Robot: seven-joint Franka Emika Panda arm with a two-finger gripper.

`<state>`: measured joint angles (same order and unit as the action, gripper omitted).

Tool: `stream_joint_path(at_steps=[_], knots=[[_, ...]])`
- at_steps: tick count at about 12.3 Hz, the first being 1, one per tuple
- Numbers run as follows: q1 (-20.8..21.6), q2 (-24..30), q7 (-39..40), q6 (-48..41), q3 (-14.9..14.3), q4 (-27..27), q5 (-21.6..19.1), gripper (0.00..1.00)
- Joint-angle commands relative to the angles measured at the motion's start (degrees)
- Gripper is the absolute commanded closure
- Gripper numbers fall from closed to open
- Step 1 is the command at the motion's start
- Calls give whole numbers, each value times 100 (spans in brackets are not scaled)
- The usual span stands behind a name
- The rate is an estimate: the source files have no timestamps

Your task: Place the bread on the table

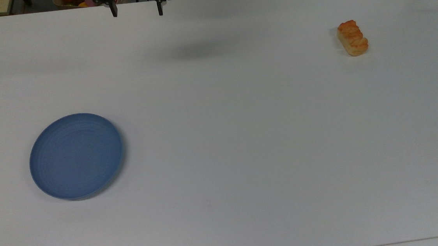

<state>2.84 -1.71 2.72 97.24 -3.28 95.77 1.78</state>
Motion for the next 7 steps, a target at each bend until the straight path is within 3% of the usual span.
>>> stream_joint_path(at_steps=[1,7], knots=[[-21,-207,-289,5,38,-305,-204,0],[111,-181,-316,-48,-59,-287,-204,0]])
